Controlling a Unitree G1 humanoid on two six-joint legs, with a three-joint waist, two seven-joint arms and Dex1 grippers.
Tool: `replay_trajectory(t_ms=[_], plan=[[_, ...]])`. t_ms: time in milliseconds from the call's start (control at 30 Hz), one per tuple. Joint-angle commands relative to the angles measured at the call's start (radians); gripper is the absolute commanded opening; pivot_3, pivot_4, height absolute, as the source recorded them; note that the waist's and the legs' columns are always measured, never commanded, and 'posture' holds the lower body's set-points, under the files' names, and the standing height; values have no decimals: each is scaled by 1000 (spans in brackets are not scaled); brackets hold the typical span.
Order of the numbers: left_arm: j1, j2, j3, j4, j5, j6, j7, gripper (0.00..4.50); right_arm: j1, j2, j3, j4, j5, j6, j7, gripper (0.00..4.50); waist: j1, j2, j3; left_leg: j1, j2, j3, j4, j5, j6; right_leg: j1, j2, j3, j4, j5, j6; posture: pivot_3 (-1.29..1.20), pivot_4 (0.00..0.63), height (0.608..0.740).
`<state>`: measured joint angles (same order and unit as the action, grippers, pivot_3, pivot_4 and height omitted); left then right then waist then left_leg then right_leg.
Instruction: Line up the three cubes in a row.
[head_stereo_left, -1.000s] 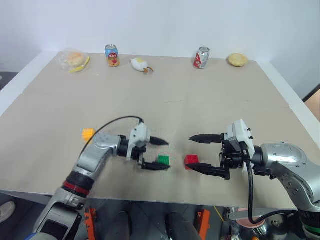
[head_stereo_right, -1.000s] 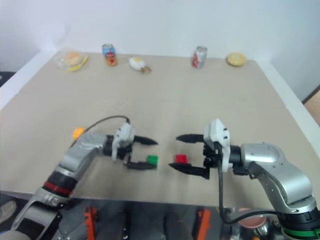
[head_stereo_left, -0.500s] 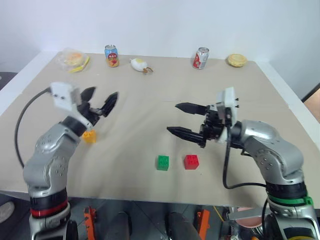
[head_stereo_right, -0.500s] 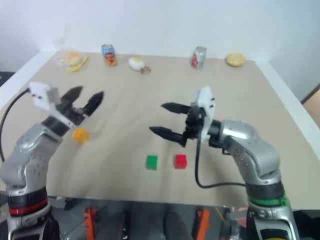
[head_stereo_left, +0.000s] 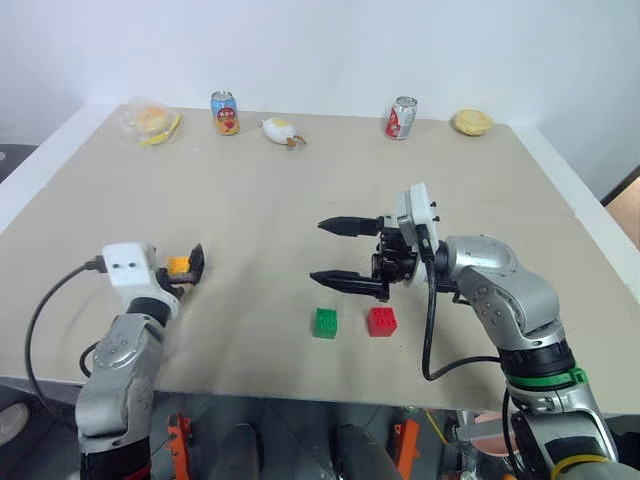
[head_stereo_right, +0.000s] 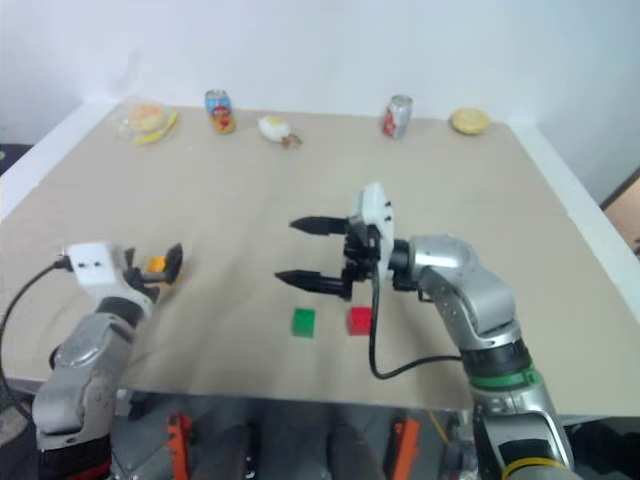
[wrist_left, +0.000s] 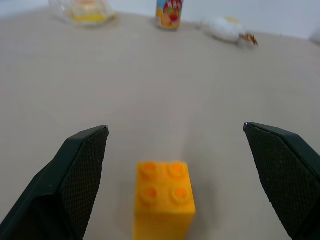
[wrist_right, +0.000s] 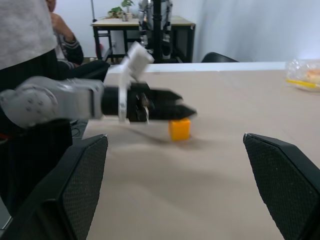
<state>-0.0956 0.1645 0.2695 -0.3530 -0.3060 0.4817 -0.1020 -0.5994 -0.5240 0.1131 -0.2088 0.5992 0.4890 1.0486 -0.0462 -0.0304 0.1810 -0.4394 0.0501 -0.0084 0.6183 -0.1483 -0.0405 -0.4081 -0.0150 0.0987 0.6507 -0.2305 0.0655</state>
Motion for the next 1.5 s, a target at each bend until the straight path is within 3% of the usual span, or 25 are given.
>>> replay_trajectory(t_ms=[33, 400, 433, 667, 700, 833, 900, 1200, 1367, 1500], plan=[[-13, 9, -1, 31, 30, -41, 15, 4477, -17, 4, -8, -22, -3, -12, 7, 4500, 0, 0, 0, 0, 0, 0, 0, 0, 0, 0, 0, 0, 0, 0, 0, 0, 150, 733], [-50, 33, -31, 131, 71, -51, 9, 4477, -3, -2, -22, -52, -1, 2, -18, 4500, 0, 0, 0, -2, 0, 0, -1, -1, -1, -1, 0, 0, 0, -2, 1, 0, 150, 733], [-51, 32, -31, 130, 78, -67, 11, 3934, -1, -2, -23, -53, -1, 2, -21, 4500, 0, 0, 0, -2, 0, 0, -1, -1, -1, -1, 0, 0, 0, -2, 1, 0, 150, 733], [-47, 32, -37, 124, 102, -65, 22, 1569, 10, -10, -28, -67, 5, 10, -27, 4500, 0, 0, 0, -2, 0, 0, -1, -1, -1, -1, 0, 0, 0, -2, 1, 0, 150, 733], [-48, 31, -36, 124, 102, -64, 23, 1368, 11, -12, -29, -68, 6, 10, -27, 4500, 0, 0, 0, -2, 0, 0, -1, -1, -1, -1, 0, 0, 0, -2, 1, 0, 150, 733], [-59, 32, -36, 131, 73, -87, -24, 1390, 17, -19, -39, -73, 14, 15, -26, 4500, 0, 0, 0, -2, 0, 0, -1, -1, -1, -1, 0, 0, 0, -2, 1, 0, 150, 733], [-74, 56, -66, 120, 15, -105, -149, 1390, 17, -28, -55, -74, 26, 23, -23, 4500, 0, 0, 0, -2, 0, 0, -1, -1, -1, -1, 0, 0, 0, -2, 1, 0, 150, 733], [-108, 393, -301, 190, -140, -206, -958, 1390, 68, -165, -108, -139, 98, 87, 71, 4500, -1, 0, 0, -2, 0, 3, -3, -2, -2, -3, -3, -1, -2, -4, -2, 0, 150, 733], [-208, 465, -371, 360, -127, -283, -1216, 1390, 130, -220, -137, -180, 98, 85, 74, 4500, 0, 0, 0, -3, 2, 3, -4, -3, -2, -5, -2, -2, -1, -5, -3, 0, 150, 733], [-309, 458, -440, 517, -67, -378, -1351, 1390, 176, -233, -163, -224, 113, 97, 42, 4500, 1, 0, 0, -4, 1, 4, -4, -3, -1, -6, -2, -1, -1, -6, -3, 0, 150, 733]])
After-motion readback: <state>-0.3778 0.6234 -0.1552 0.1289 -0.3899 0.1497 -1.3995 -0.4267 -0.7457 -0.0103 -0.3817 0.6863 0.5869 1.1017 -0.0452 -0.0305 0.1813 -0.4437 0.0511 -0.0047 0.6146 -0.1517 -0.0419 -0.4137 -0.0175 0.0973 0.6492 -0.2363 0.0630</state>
